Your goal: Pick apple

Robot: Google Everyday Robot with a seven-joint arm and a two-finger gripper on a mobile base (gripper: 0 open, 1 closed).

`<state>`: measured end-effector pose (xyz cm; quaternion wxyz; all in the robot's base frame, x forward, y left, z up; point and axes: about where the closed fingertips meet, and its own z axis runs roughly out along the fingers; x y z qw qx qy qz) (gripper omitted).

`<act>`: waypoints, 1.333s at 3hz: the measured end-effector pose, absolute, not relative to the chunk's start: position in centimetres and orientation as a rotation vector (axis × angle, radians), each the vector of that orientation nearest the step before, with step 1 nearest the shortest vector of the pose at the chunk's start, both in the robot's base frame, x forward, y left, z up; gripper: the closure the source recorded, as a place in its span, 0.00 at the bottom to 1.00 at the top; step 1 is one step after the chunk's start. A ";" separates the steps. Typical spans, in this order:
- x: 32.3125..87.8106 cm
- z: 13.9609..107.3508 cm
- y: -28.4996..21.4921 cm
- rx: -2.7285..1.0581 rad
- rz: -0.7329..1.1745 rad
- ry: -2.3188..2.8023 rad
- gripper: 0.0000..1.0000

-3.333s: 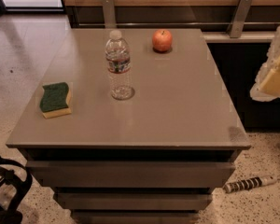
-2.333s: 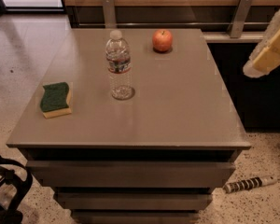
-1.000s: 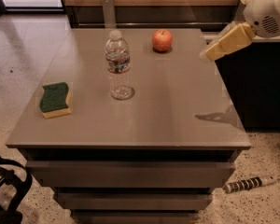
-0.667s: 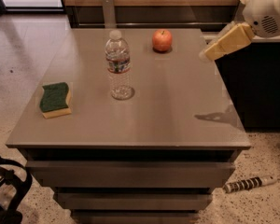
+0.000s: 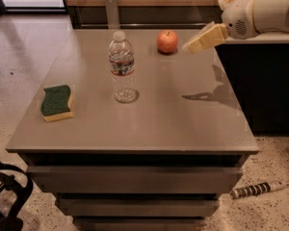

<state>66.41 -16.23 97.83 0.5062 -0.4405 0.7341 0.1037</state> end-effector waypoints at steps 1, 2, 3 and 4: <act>70.9 95.8 -15.0 -1.024 0.325 1.732 0.00; 74.0 94.0 -14.2 -1.011 0.351 1.725 0.00; 76.4 92.3 -13.9 -0.991 0.364 1.740 0.00; 78.3 90.6 -14.0 -0.957 0.372 1.767 0.00</act>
Offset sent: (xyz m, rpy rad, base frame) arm 0.1135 0.0235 -0.0582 0.1295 -0.0025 0.0204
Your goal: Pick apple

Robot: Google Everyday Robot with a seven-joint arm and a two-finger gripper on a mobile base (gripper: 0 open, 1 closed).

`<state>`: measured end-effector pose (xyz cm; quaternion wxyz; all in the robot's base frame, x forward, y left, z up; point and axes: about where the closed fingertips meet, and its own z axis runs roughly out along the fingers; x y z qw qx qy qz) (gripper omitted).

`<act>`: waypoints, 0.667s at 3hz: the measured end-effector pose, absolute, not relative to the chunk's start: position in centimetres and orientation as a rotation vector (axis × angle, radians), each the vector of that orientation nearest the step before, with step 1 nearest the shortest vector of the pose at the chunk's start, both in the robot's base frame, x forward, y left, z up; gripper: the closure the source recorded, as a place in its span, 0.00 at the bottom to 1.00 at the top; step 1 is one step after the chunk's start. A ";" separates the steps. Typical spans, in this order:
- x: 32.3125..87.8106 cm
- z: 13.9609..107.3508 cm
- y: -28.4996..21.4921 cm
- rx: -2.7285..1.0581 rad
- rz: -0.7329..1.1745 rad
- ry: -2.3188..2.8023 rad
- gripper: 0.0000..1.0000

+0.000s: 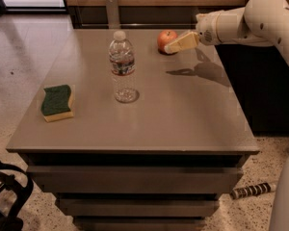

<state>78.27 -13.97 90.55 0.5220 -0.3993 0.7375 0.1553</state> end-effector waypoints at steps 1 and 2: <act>79.8 88.9 -14.2 -0.918 0.383 1.793 0.00; 81.1 87.0 -14.2 -0.867 0.412 1.805 0.00</act>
Offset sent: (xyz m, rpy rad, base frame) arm 0.0423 -0.0101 -0.0520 0.1076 0.0549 -0.0907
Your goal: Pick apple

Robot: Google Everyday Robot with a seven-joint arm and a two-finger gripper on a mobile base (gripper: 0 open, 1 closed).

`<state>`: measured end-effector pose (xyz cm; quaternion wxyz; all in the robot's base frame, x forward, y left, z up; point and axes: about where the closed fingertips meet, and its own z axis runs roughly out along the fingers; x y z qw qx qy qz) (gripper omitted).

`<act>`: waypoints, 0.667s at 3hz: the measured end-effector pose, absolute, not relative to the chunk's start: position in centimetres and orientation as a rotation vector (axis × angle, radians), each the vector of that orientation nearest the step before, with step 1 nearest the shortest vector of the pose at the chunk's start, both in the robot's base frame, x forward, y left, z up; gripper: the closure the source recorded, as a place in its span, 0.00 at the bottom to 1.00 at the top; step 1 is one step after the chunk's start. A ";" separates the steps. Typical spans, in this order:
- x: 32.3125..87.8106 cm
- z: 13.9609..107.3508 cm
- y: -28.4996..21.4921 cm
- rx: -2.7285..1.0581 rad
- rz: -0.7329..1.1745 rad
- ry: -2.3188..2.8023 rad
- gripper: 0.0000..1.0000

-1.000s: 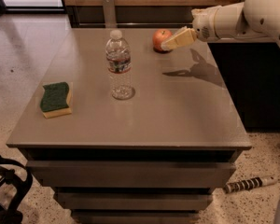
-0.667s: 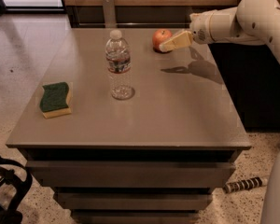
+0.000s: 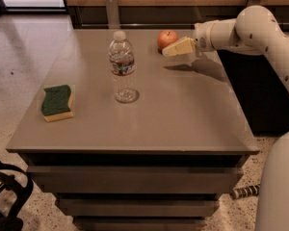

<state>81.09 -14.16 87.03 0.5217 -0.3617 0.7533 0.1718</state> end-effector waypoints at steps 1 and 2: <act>81.1 87.0 -14.2 -0.867 0.412 1.804 0.00; 82.1 86.0 -13.8 -0.869 0.427 1.779 0.00</act>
Offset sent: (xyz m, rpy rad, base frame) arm 0.0244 0.0020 -0.0200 0.0386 -0.0440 0.0262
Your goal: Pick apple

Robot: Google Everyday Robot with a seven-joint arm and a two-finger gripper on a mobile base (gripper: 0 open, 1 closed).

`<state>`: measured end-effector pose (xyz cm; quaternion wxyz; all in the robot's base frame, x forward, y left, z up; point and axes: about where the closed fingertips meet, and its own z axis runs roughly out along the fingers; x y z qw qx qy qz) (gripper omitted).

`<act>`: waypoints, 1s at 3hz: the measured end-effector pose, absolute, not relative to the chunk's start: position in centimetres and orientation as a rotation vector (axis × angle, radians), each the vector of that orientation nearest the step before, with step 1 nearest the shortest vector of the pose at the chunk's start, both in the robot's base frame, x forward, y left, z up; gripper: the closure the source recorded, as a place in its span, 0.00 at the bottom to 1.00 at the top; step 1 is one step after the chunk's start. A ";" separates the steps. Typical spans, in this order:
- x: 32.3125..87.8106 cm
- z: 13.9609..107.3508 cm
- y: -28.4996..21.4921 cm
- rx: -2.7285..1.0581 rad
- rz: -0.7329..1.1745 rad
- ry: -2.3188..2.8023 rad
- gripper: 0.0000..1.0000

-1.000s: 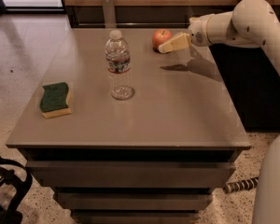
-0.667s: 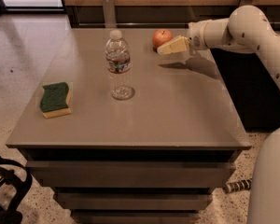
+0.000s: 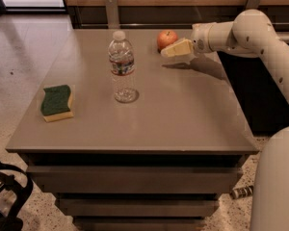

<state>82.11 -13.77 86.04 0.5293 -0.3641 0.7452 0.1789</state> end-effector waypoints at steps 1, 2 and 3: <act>83.4 85.2 -13.9 -0.851 0.443 1.745 0.00; 84.3 85.3 -13.9 -0.837 0.450 1.717 0.00; 85.1 85.4 -13.7 -0.821 0.466 1.692 0.00</act>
Offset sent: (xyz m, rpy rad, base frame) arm 0.0329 -0.0112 -0.0035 0.0793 -0.0814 -0.0096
